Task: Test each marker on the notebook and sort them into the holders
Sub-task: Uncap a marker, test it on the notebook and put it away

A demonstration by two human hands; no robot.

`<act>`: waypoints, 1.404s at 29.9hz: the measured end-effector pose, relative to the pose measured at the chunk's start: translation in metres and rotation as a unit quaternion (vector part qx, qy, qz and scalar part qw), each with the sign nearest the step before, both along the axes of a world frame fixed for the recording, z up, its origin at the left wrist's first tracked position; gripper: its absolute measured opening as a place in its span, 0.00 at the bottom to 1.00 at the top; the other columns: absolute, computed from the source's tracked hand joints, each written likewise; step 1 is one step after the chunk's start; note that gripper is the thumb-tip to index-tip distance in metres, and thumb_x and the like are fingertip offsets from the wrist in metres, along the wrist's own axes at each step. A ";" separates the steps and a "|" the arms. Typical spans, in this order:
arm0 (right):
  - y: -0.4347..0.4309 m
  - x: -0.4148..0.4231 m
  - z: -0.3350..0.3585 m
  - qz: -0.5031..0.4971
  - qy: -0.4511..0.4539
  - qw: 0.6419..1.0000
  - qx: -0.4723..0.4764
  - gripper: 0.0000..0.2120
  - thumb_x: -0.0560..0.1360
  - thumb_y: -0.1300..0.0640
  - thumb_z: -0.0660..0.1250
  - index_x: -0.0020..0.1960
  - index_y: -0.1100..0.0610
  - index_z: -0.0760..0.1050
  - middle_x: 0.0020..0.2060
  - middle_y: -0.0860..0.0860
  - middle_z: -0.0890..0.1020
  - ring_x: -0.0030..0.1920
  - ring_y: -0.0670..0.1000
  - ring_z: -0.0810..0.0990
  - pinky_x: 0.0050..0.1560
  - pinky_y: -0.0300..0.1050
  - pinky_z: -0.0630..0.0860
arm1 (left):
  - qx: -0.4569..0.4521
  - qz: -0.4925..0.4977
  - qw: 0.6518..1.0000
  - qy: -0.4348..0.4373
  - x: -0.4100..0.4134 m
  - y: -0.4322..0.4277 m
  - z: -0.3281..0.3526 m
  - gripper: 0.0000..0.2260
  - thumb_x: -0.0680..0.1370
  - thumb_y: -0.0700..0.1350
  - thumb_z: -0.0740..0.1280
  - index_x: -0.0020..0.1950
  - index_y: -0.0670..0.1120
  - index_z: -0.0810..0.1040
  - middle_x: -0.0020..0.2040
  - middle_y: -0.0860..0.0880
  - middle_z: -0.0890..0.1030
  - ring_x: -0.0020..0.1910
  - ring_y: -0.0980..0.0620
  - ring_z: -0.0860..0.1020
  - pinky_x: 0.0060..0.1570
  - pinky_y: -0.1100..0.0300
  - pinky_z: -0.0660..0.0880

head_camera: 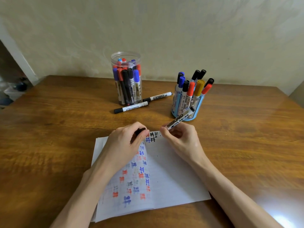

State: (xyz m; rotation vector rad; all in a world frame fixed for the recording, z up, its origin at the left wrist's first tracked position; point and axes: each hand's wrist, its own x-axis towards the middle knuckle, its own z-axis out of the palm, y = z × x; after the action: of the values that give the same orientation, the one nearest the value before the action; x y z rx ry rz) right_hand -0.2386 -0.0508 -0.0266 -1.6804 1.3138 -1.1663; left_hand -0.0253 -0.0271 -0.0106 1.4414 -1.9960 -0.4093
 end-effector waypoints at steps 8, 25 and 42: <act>0.000 0.002 -0.002 -0.036 0.038 0.999 -0.007 0.07 0.80 0.53 0.74 0.44 0.53 0.84 0.32 0.41 0.84 0.33 0.40 0.80 0.35 0.35 0.75 | 0.003 0.007 1.000 -0.016 0.001 -0.002 -0.003 0.17 0.80 0.63 0.56 0.57 0.57 0.78 0.49 0.61 0.83 0.48 0.63 0.79 0.46 0.59 0.80; 0.002 0.001 0.000 -0.070 0.068 0.995 -0.023 0.08 0.78 0.54 0.75 0.41 0.55 0.83 0.32 0.43 0.84 0.32 0.43 0.80 0.30 0.37 0.73 | 0.002 0.012 0.999 -0.041 0.002 -0.001 -0.007 0.11 0.82 0.59 0.61 0.56 0.56 0.78 0.49 0.61 0.83 0.47 0.63 0.79 0.43 0.61 0.80; 0.004 0.002 0.002 -0.067 0.063 0.995 -0.029 0.09 0.77 0.57 0.74 0.39 0.52 0.81 0.30 0.40 0.83 0.30 0.39 0.77 0.31 0.31 0.70 | -0.011 0.006 0.999 -0.038 0.001 -0.003 -0.008 0.10 0.82 0.59 0.61 0.56 0.57 0.77 0.46 0.65 0.79 0.46 0.63 0.79 0.43 0.58 0.80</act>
State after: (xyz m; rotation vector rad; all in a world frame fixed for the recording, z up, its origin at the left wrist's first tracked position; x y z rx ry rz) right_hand -0.2365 -0.0468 -0.0247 -1.7540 1.5049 -1.2010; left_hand -0.0243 -0.0298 -0.0191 1.4751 -2.0446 -0.3291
